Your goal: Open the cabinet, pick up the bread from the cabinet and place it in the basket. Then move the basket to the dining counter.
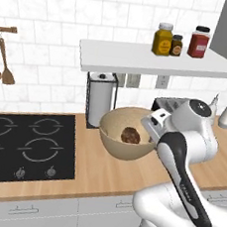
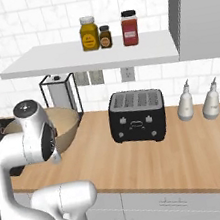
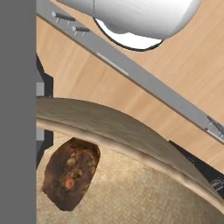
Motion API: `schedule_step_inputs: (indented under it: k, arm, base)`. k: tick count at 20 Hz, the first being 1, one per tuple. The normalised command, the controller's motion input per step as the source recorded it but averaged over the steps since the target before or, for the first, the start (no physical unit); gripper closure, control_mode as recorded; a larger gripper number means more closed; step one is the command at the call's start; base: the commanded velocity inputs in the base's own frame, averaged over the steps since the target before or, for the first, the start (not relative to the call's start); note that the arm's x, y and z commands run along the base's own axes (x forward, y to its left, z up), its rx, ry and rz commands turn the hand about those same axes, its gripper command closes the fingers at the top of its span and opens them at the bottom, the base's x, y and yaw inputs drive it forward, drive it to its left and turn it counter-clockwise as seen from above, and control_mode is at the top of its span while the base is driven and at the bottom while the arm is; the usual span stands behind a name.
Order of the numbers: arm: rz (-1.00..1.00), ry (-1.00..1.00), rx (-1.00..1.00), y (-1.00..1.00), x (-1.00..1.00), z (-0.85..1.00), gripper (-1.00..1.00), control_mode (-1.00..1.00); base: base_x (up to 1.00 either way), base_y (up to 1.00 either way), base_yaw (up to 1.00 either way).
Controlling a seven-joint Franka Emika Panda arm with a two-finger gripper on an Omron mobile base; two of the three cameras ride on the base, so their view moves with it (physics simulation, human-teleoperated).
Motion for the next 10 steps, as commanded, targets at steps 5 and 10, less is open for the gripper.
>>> schedule_step_inputs:
  k: [5,10]
  arm:
    - [0.0,0.0,0.0,0.0,0.0,0.0,1.0,-1.0]
    - [0.0,0.0,0.0,0.0,0.0,0.0,1.0,-1.0]
  base:
    - [0.0,0.0,0.0]
    - [0.0,0.0,0.0]
